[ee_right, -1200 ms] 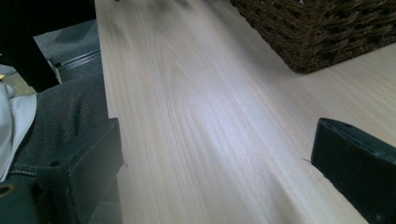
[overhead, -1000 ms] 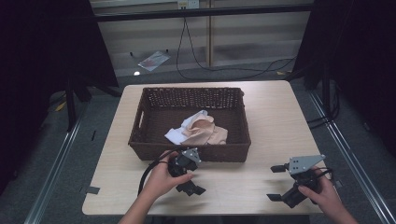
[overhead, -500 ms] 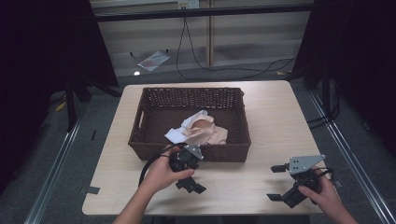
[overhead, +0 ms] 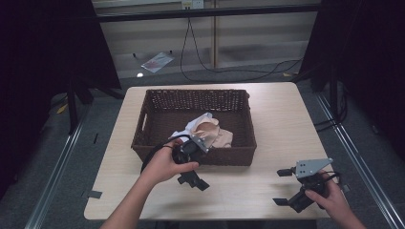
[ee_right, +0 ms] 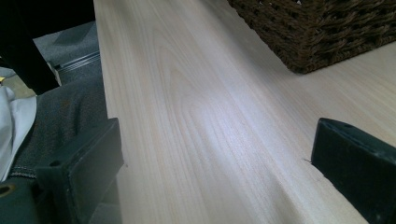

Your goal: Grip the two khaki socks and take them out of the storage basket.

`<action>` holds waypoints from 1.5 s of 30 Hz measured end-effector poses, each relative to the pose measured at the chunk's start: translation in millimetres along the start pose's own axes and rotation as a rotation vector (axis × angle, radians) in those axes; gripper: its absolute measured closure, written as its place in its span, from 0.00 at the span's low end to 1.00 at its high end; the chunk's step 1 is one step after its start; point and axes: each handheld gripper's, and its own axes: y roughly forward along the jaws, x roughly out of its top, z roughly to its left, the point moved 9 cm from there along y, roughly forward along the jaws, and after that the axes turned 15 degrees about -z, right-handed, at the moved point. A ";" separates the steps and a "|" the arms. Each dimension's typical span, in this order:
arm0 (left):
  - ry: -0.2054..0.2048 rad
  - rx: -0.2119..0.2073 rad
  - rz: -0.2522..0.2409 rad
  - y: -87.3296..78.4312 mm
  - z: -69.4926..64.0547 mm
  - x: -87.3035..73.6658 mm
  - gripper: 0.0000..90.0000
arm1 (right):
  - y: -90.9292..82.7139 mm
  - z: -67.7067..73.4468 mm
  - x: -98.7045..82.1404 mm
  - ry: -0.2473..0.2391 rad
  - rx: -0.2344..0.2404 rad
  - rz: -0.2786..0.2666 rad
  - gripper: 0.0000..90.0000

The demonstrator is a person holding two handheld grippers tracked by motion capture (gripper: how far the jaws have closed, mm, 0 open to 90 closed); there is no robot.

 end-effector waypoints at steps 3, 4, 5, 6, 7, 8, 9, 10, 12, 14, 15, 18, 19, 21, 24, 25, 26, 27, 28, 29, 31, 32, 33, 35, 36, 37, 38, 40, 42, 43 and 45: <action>-0.006 0.005 -0.007 -5.0 0.5 5.1 0.07 | -0.3 -0.4 0.0 -0.001 -0.004 0.001 0.02; -0.005 0.007 -0.009 -7.6 1.2 7.7 0.07 | -0.5 -0.5 0.0 -0.002 -0.004 0.001 0.02; -0.009 0.012 -0.014 -9.7 1.8 10.3 0.07 | -0.6 -0.5 0.2 -0.002 -0.004 0.000 0.02; -0.010 0.010 -0.010 -12.9 2.6 12.8 0.07 | -0.5 -0.4 0.2 -0.002 -0.004 0.000 0.02; -0.021 0.018 -0.013 -17.0 4.0 17.0 0.07 | -0.4 -0.4 0.1 -0.003 -0.003 0.000 0.02; -0.021 0.018 -0.013 -17.0 4.0 17.0 0.07 | -0.4 -0.4 0.1 -0.003 -0.003 0.000 0.02; -0.027 0.026 -0.020 -19.0 5.0 19.7 0.07 | -0.4 -0.3 0.0 -0.003 -0.003 0.002 0.02; -0.022 0.026 -0.015 -21.8 6.6 21.8 0.07 | -0.4 -0.3 0.0 -0.003 -0.003 0.002 0.02; -0.027 0.032 -0.022 -26.4 8.3 27.0 0.07 | -0.6 -0.2 0.2 -0.002 -0.003 0.000 0.02; -0.041 0.039 -0.031 -30.1 10.0 31.8 0.07 | -0.8 -0.5 0.2 -0.004 -0.005 0.000 0.02; -0.045 0.045 -0.037 -31.5 11.5 34.0 0.07 | -0.8 -0.5 0.2 -0.004 -0.004 0.000 0.02; -0.059 0.063 -0.040 -36.5 16.2 39.9 0.07 | -0.5 -0.2 0.2 -0.002 -0.002 0.000 0.02; -0.061 0.065 -0.039 -38.2 18.6 41.7 0.07 | -0.3 -0.2 -0.1 -0.001 -0.003 0.002 0.02; -0.068 0.079 -0.051 -40.6 23.5 46.0 0.07 | -0.3 -0.2 -0.1 -0.002 -0.002 0.002 0.02; -0.088 0.093 -0.057 -45.3 32.8 51.3 0.07 | -0.2 -0.2 0.1 -0.001 -0.002 0.001 0.02; -0.102 0.105 -0.067 -45.3 36.3 52.7 0.07 | -0.3 -0.2 0.1 -0.001 -0.002 0.001 0.02; -0.110 0.114 -0.065 -45.9 40.0 53.2 0.07 | -0.4 -0.1 0.0 -0.002 -0.001 0.001 0.02; -0.134 0.129 -0.078 -45.5 43.3 54.7 0.07 | -0.3 -0.1 0.0 -0.001 -0.002 0.000 0.02; -0.134 0.140 -0.073 -45.9 48.9 54.4 0.07 | -0.3 -0.1 0.0 -0.002 -0.002 0.000 0.02; -0.133 0.150 -0.074 -45.7 52.2 54.4 0.07 | -0.3 -0.1 0.0 -0.002 0.000 0.000 0.02; -0.148 0.163 -0.072 -45.2 60.0 53.8 0.07 | -0.3 -0.2 0.0 -0.002 0.000 0.000 0.02; -0.154 0.171 -0.077 -44.0 64.1 53.3 0.07 | -0.1 0.2 0.2 0.000 0.003 -0.002 0.02; -0.160 0.177 -0.075 -43.6 68.0 52.9 0.07 | 0.0 0.1 0.1 0.000 0.002 -0.001 0.02; -0.175 0.194 -0.087 -41.9 75.8 52.6 0.07 | 0.0 0.2 0.2 0.000 0.003 -0.002 0.02; -0.180 0.203 -0.090 -41.3 79.2 52.7 0.07 | 0.0 0.1 0.1 -0.002 0.004 -0.001 0.02; -0.179 0.212 -0.090 -40.9 83.0 52.5 0.07 | 0.1 0.2 0.2 0.000 0.003 -0.002 0.02; -0.192 0.220 -0.097 -39.4 85.8 52.4 0.07 | 0.2 0.2 0.1 -0.001 0.004 -0.002 0.02; -0.196 0.234 -0.100 -37.8 93.1 52.0 0.07 | 0.4 0.4 0.1 0.000 0.005 -0.002 0.02; -0.219 0.251 -0.118 -34.6 100.0 51.7 0.07 | 0.4 0.4 0.1 0.000 0.005 -0.002 0.02; -0.228 0.257 -0.113 -32.7 103.9 50.7 0.07 | 0.6 0.7 0.3 0.003 0.009 -0.005 0.02; -0.236 0.274 -0.110 -29.4 110.2 48.8 0.07 | 0.5 0.6 0.0 0.000 0.006 -0.002 0.02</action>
